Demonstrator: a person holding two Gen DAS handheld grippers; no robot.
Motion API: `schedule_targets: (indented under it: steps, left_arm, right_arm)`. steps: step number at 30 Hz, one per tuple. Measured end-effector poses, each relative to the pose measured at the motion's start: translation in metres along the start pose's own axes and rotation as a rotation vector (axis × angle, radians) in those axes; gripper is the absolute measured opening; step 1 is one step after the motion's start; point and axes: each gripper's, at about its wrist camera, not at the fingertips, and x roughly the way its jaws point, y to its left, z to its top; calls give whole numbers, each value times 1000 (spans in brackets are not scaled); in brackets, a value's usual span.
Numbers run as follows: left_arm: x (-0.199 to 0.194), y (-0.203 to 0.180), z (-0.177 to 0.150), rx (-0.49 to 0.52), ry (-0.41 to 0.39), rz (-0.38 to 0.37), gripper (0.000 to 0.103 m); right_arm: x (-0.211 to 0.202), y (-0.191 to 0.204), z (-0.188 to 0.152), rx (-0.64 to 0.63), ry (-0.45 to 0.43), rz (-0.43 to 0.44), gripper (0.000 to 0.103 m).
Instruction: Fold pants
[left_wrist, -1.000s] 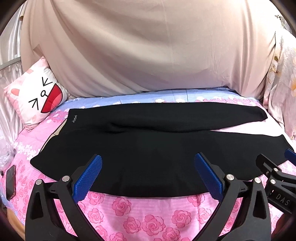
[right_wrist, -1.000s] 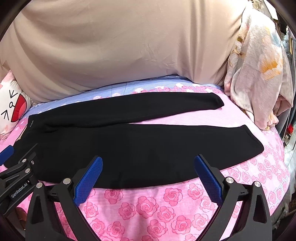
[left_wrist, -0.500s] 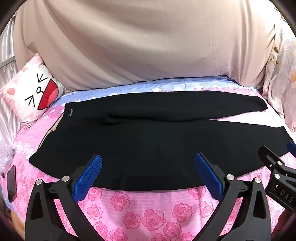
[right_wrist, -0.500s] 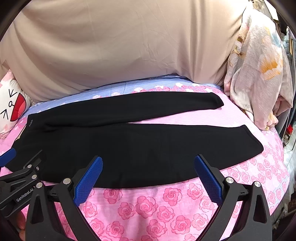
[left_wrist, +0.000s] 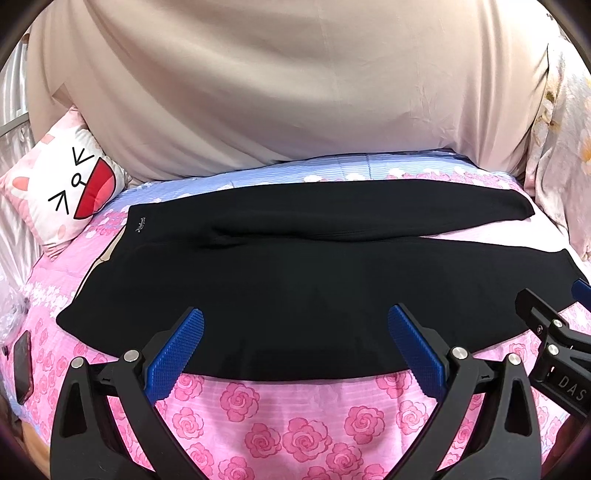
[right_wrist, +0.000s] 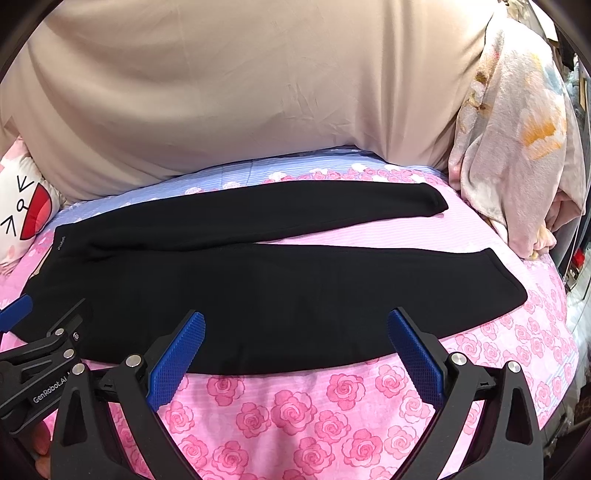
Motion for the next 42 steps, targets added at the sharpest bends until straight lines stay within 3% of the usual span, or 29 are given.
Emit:
schedule_targets:
  steps: [25,30,33,37,42]
  left_arm:
    - [19,-5,4,16,37,4,98]
    - [28,-1,7,5,56,-20,98]
    - [36,10,11,-35,58,-55,98]
    - [47,30,18,-129,43,-68,98]
    - [77,55,34,-186,139,-57,98]
  right_arm:
    - [19,-1,0,-2,39,-1,97]
    - [31,-9,9,-17,39,42,97]
    - [48,-36,28,9,25,86,97]
    - [87,-115,71,98,-15,94,97]
    - [169,-202,139,186,36,96,97]
